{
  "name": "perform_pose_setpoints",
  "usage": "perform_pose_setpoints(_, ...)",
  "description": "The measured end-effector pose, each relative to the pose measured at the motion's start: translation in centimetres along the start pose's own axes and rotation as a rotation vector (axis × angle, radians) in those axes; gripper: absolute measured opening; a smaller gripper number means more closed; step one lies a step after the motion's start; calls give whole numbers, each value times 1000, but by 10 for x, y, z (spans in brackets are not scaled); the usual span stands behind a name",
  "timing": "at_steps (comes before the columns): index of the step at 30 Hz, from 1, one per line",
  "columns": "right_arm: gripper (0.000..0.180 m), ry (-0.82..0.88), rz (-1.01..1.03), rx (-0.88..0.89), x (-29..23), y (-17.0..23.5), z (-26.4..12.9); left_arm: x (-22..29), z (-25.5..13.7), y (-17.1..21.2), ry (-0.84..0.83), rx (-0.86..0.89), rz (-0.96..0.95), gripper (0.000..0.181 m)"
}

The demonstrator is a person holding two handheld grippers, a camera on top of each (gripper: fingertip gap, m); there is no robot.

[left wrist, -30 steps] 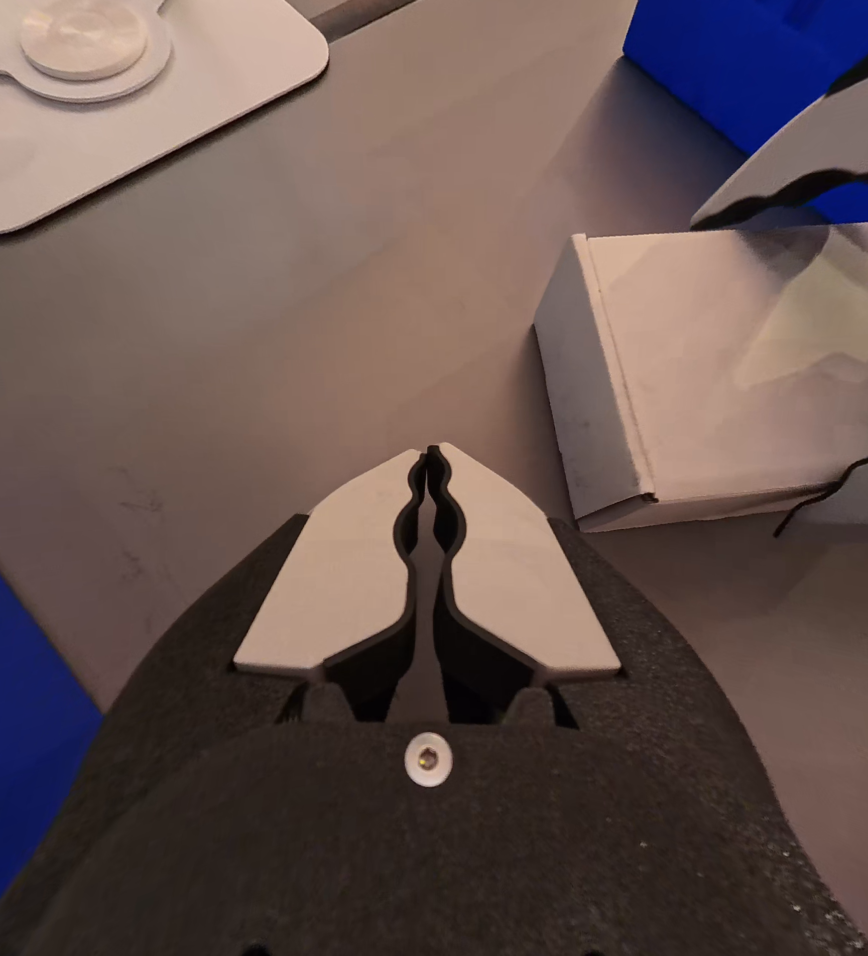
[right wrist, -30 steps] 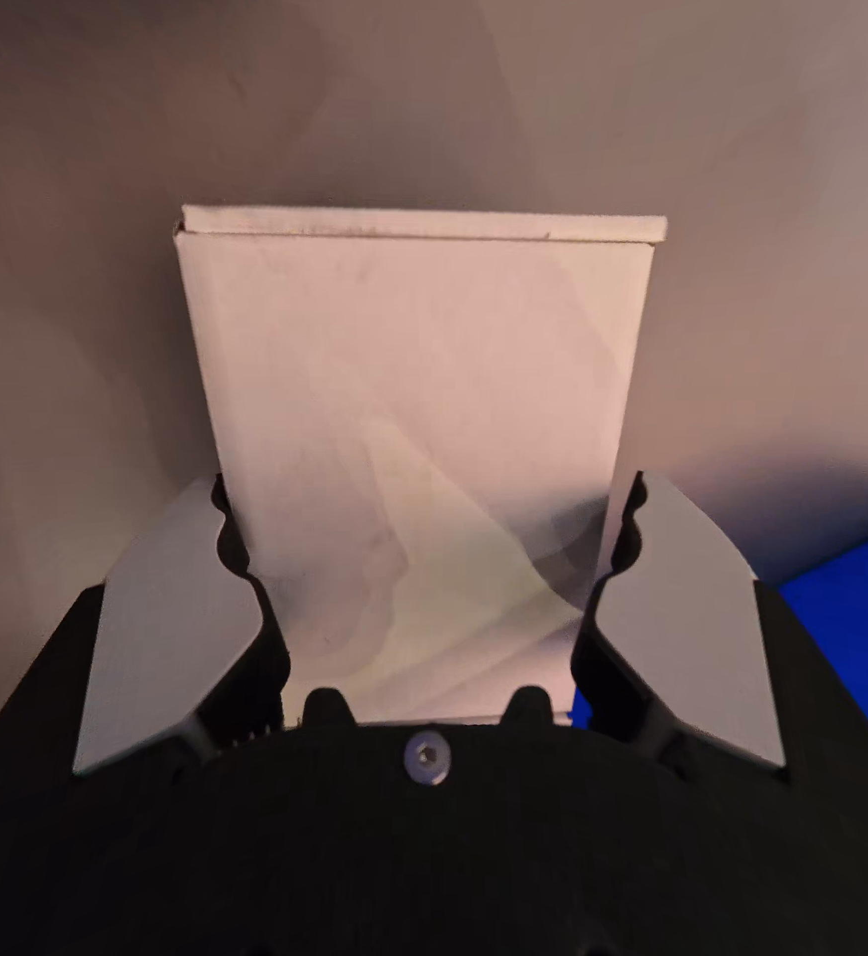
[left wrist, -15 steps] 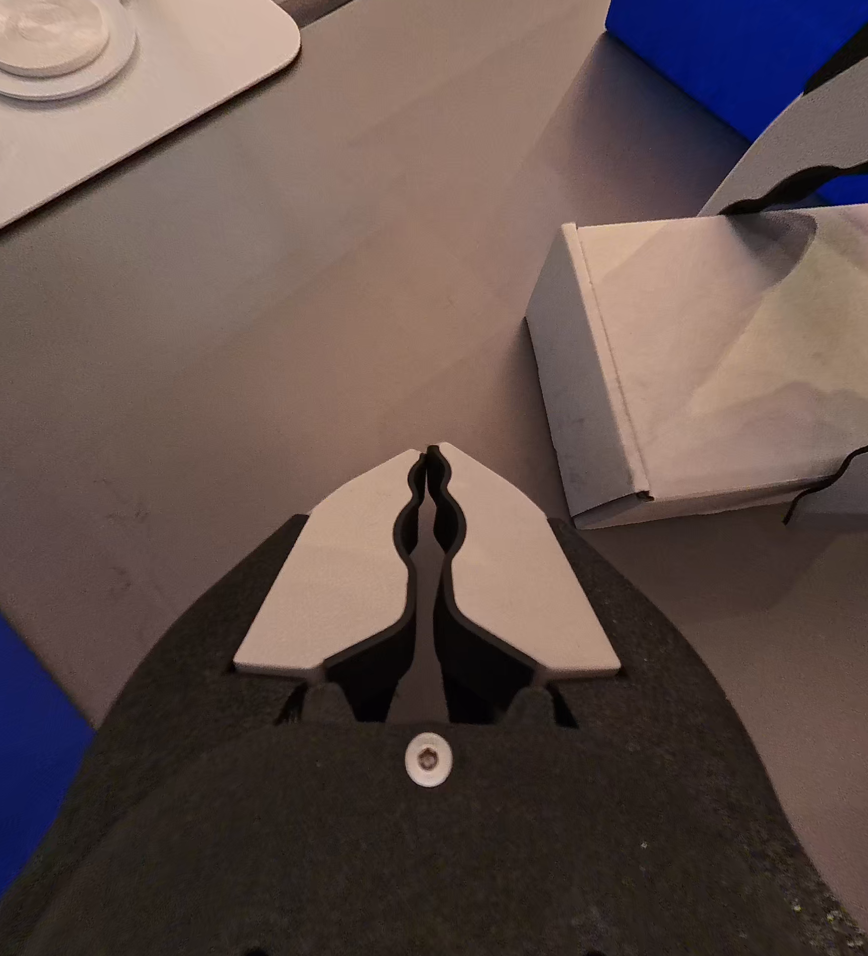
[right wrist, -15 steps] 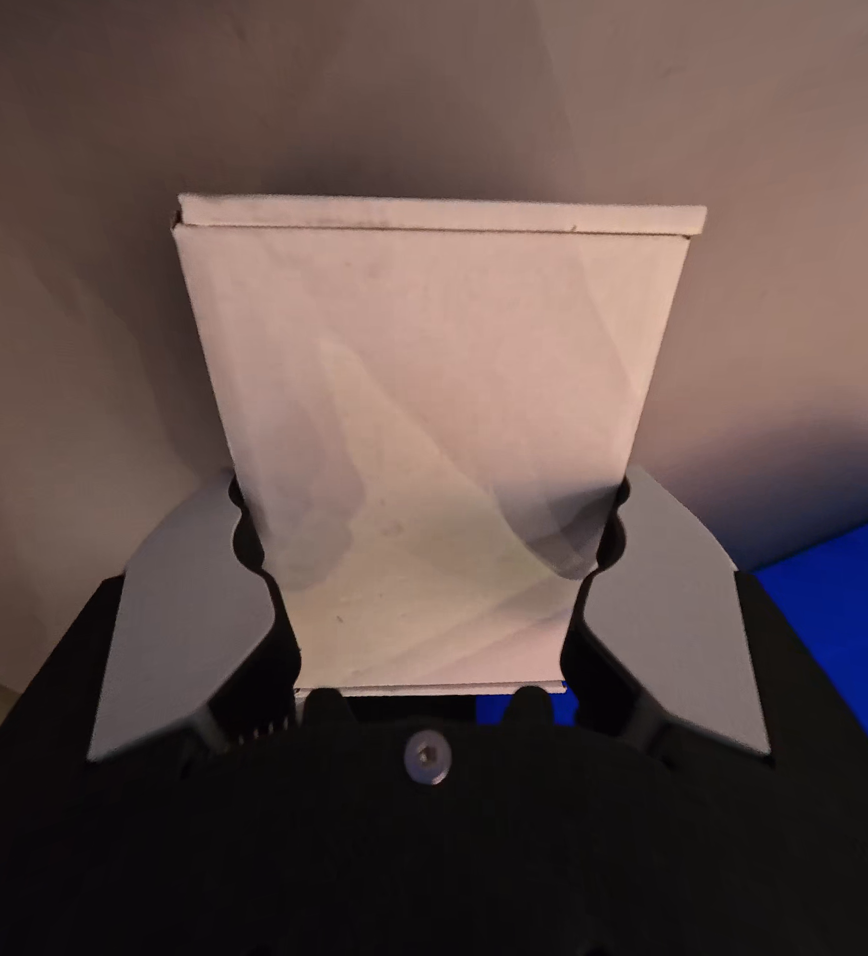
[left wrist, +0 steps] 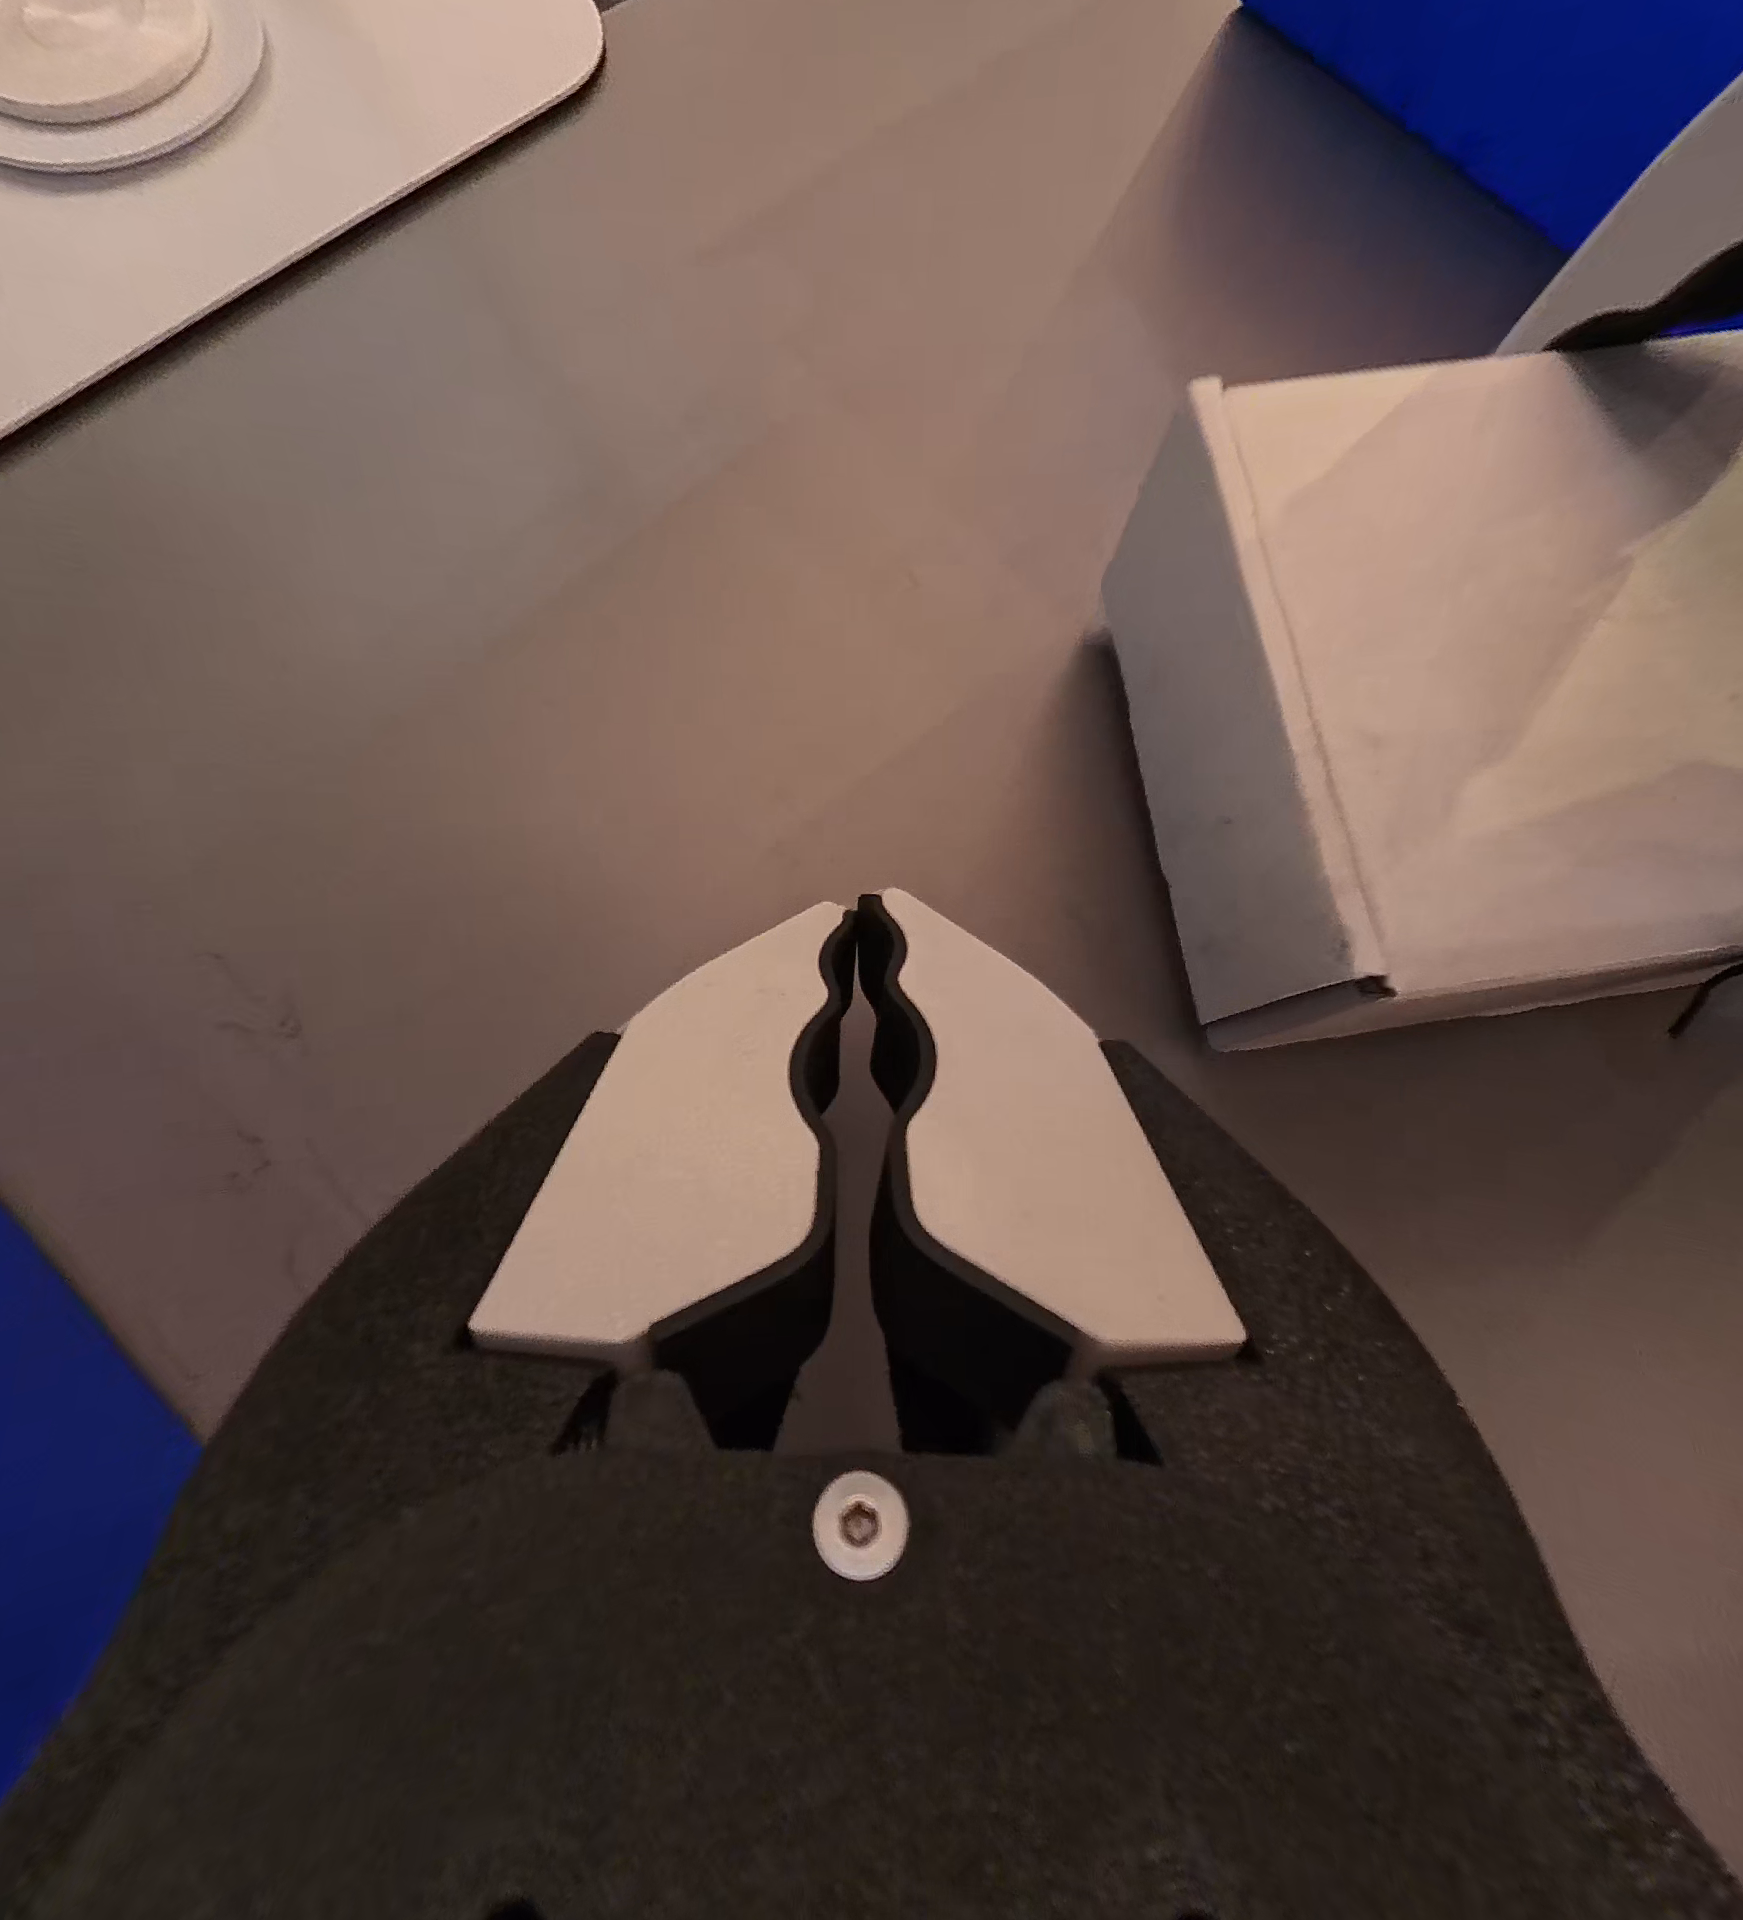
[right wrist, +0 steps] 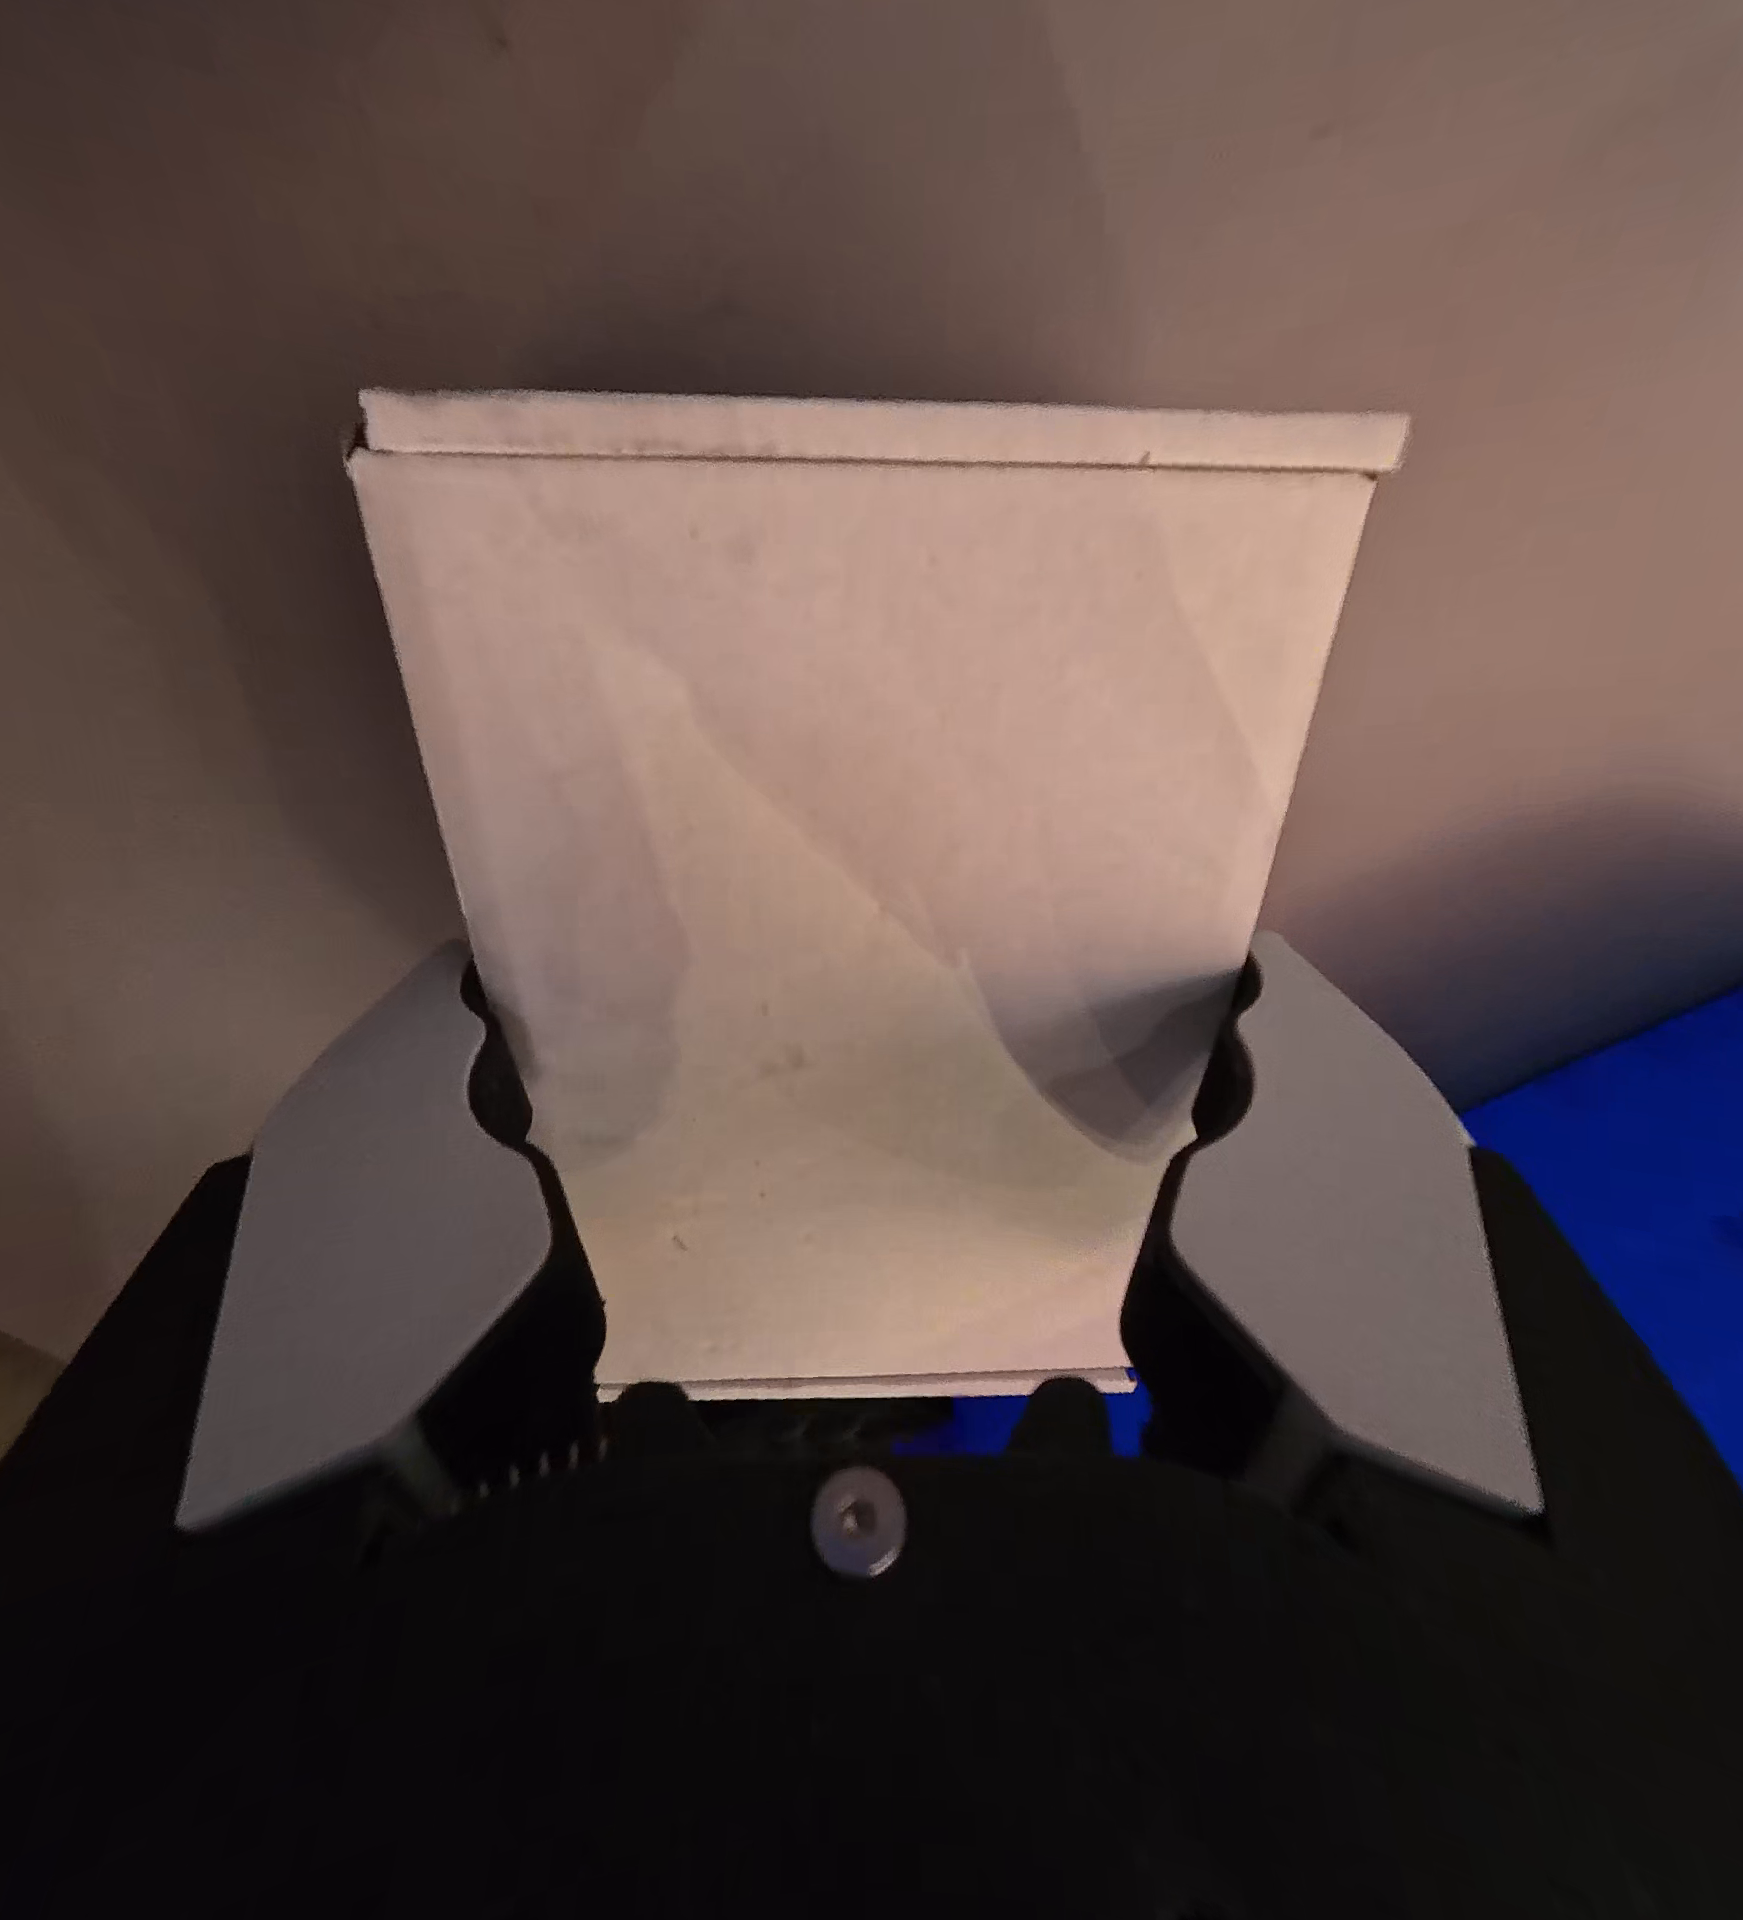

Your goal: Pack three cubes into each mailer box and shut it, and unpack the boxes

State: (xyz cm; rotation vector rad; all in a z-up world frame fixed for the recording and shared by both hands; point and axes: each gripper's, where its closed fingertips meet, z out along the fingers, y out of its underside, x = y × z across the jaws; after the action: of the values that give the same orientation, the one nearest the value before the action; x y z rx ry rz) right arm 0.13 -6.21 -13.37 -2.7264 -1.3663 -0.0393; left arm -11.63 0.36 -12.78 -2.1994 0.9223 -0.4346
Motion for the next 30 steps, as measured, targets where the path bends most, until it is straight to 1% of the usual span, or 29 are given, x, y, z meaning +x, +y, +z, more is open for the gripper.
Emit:
perform_pose_setpoints(7, 128, 72, -59, 15, 13, 1, -36, 0, 2, 2, 9, -8, -9, 0)
perform_pose_setpoints(11, 128, 98, -80, 3, 30, 12, -80, 1, 5, 5, 11, -23, 0, 0)
perform_pose_setpoints(14, 128, 81, -99, 2, 52, 31, -122, 4, 7, 7, 20, -36, 5, 0)
perform_pose_setpoints(16, 128, 70, -179, 5, 68, 52, -147, 6, 10, 9, 26, -44, 9, 0)
perform_pose_setpoints(18, 128, 36, -145, 2, 84, 76, -164, 8, 14, 12, 38, -51, 4, 0)
perform_pose_setpoints(20, 128, 28, -166, 34, 105, 94, -174, 9, 18, 15, 53, -70, -14, 0)
perform_pose_setpoints(22, 128, 31, -152, 38, 128, 113, -176, 11, 20, 16, 74, -77, -35, 0)
perform_pose_setpoints(24, 128, 32, -162, 46, 149, 128, -170, 14, 20, 16, 100, -75, -56, 0)
perform_pose_setpoints(26, 128, 18, -171, 32, 166, 143, -155, 23, 15, 13, 142, -66, -76, 0)
perform_pose_setpoints(28, 128, 17, -197, -7, 181, 155, -135, 32, 9, 5, 175, -21, -87, 0)
perform_pose_setpoints(30, 128, 26, -251, -35, 192, 160, -113, 40, 4, -3, 200, 11, -84, 0)
